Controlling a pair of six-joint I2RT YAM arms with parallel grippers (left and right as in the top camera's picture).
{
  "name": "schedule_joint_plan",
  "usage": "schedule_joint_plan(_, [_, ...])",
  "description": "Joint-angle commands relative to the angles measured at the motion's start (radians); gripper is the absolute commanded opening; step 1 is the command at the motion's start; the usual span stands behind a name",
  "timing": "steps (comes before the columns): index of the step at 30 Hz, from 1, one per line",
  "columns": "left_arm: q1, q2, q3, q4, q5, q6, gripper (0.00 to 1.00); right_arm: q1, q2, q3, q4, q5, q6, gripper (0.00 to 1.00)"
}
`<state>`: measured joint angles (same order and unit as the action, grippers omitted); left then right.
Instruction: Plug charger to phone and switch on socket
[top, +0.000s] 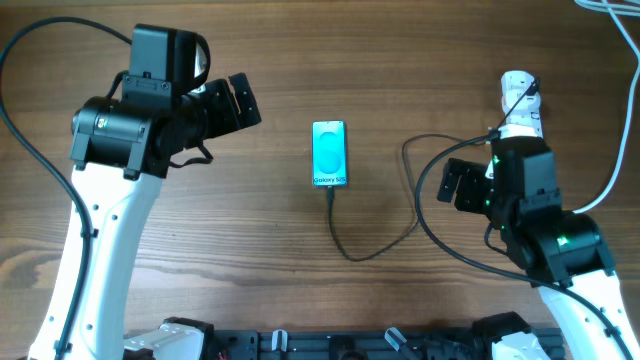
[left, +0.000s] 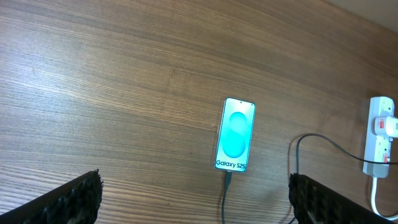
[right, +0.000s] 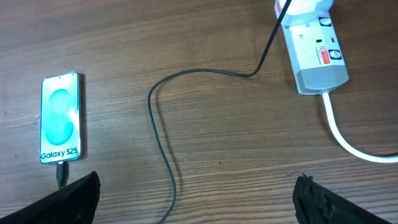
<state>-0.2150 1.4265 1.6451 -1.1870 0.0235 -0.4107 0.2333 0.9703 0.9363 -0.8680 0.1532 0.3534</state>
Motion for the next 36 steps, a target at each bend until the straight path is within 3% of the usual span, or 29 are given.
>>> schedule_joint_plan(1, [0.002,-0.005,0.005,0.0,-0.01,-0.016,1.0,-0.023,-0.015,-0.01,0.038,-0.024,-0.031,1.0])
schedule_joint_plan(5, [0.002,-0.005,0.005,0.0,-0.01,-0.016,1.0,-0.106,-0.114,-0.051,0.127,-0.188,-0.2,1.0])
schedule_joint_plan(10, [0.002,-0.005,0.005,0.0,-0.01,-0.016,1.0,-0.214,-0.323,-0.204,0.282,-0.341,-0.23,1.0])
schedule_joint_plan(21, [0.002,-0.005,0.005,0.0,-0.01,-0.016,1.0,-0.253,-0.727,-0.591,0.584,-0.369,-0.234,1.0])
schedule_joint_plan(28, [0.002,-0.005,0.005,0.0,-0.01,-0.016,1.0,-0.252,-0.833,-0.67,0.653,-0.373,-0.347,1.0])
schedule_joint_plan(36, [0.002,-0.005,0.005,0.0,-0.01,-0.016,1.0,-0.237,-0.933,-0.773,0.798,-0.373,-0.34,1.0])
